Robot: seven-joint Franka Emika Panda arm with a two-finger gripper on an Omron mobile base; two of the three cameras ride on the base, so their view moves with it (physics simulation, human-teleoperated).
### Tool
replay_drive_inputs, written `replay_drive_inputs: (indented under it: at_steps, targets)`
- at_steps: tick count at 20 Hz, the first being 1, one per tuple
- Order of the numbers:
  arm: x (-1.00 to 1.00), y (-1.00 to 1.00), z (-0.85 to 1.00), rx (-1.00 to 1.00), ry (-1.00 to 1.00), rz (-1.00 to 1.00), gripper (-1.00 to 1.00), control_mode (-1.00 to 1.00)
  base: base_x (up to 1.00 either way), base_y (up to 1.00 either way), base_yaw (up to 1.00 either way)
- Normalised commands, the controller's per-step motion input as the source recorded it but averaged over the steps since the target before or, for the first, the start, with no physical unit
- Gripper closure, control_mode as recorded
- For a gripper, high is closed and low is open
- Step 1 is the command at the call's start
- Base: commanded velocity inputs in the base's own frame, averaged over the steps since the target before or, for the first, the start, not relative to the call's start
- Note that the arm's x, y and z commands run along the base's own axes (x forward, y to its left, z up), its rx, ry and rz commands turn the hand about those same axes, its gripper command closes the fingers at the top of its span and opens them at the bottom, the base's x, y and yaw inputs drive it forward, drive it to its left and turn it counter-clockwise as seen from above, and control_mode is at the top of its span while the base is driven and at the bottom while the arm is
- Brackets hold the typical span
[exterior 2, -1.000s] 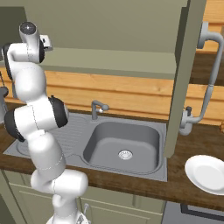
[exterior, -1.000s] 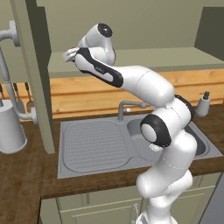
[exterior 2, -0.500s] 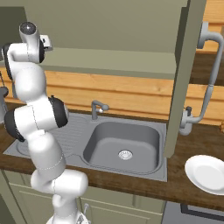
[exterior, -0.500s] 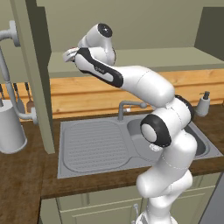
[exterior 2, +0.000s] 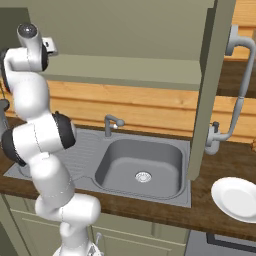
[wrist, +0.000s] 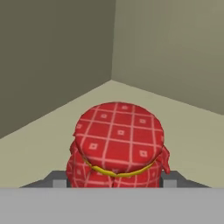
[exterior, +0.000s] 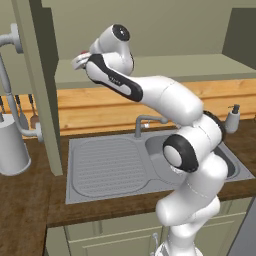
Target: From the different types of pastries on the counter, select a croissant and place it on the cutting board. Then retrieve a jar of jam from the cabinet and place it alongside the croissant on the cutting board.
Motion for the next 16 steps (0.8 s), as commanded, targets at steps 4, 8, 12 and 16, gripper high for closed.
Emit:
replay_drive_inputs:
  at_steps: [4, 8, 12, 16]
  targets:
    - [-0.60, -0.18, 0.19, 0.00, -0.25, 0.00, 1.00, -1.00, 0.00, 0.00, 0.00]
    - [-0.51, -0.40, 0.23, 0.06, -0.16, -0.02, 1.00, -1.00, 0.00, 0.00, 0.00]
    - [-0.75, -0.51, 0.04, 0.08, -0.07, -0.03, 1.00, -1.00, 0.00, 0.00, 0.00]
    - [-0.81, -0.48, 0.01, 0.07, -0.02, -0.05, 1.00, -1.00, 0.00, 0.00, 0.00]
